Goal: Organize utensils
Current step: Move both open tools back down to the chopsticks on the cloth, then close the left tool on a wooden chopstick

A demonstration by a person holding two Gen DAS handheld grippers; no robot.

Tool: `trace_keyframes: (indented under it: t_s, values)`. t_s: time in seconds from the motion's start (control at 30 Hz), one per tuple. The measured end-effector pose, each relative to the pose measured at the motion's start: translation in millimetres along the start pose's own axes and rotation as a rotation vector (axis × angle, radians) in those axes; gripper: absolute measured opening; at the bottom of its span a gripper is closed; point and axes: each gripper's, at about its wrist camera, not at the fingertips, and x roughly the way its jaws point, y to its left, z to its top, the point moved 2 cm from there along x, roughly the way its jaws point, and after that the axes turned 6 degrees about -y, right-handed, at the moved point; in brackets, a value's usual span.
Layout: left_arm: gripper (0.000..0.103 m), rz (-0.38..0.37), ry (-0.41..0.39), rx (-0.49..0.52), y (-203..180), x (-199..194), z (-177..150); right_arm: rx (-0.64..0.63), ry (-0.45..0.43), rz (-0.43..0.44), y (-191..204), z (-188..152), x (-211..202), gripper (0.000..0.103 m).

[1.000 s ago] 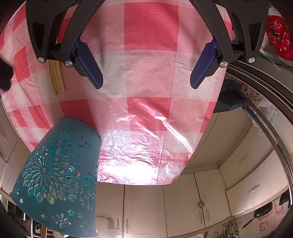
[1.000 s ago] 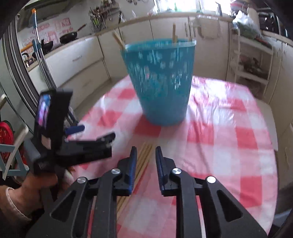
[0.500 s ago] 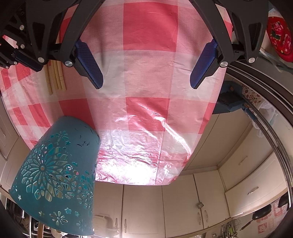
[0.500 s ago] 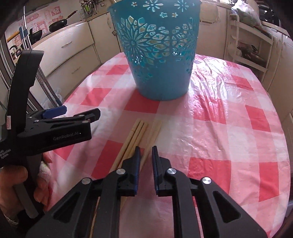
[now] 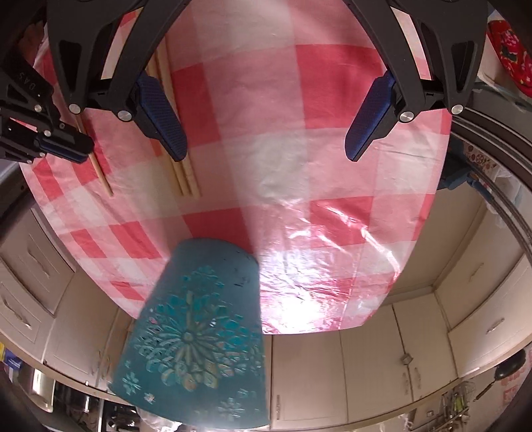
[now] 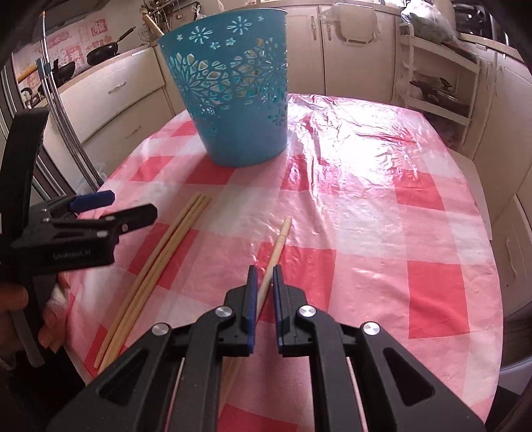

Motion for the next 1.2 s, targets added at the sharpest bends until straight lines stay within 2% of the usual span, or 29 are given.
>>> trace_keyframes:
  t_s: [0.13,0.4,0.5,0.57,0.63,0.67,0.7,0.73,0.8,0.9,1.07,1.2]
  values:
    - [0.092,0.02,0.041,0.029,-17.0,7.9,-2.4,0.017,-0.008,0.022,-1.9,1.9,1.1,0.01]
    - [0.092,0.068,0.07,-0.006,-9.1,10.7,-3.8,0.054,-0.016,0.058,-7.4,0.8,-0.9,0.012]
    - [0.091,0.083,0.076,0.005,-11.6,10.4,-1.9,0.055,-0.01,0.074,-5.2,1.9,-0.7,0.019]
    - [0.084,0.072,0.08,0.011,-15.6,10.7,0.2,0.043,-0.007,0.069,-2.8,3.7,0.6,0.025]
    - [0.067,0.041,0.085,0.003,-20.8,11.6,2.9,0.033,0.002,0.05,-1.5,6.9,3.4,0.025]
    - [0.062,0.033,0.085,0.001,-23.2,11.8,4.8,0.023,0.009,0.044,-0.6,8.1,4.7,0.024]
    - [0.051,0.027,0.084,0.005,-24.8,11.9,5.9,0.004,0.021,0.029,1.2,10.1,6.7,0.021]
    - [0.037,0.011,0.082,0.009,-26.7,11.8,7.7,-0.017,0.034,0.02,2.5,11.7,8.8,0.009]
    - [0.018,-0.047,0.085,-0.01,-25.3,11.1,9.8,-0.059,0.058,0.023,3.9,15.6,12.2,0.007]
    - [0.015,-0.055,0.104,-0.024,-22.3,11.4,10.3,-0.1,0.075,0.012,2.1,24.0,16.1,0.007]
    - [0.018,-0.028,0.122,-0.035,-22.0,10.6,11.0,-0.075,0.082,0.034,-5.5,25.5,22.9,0.009]
    - [0.019,0.009,0.112,0.014,-28.7,13.0,11.3,-0.057,0.05,0.047,-7.8,20.9,18.0,0.01]
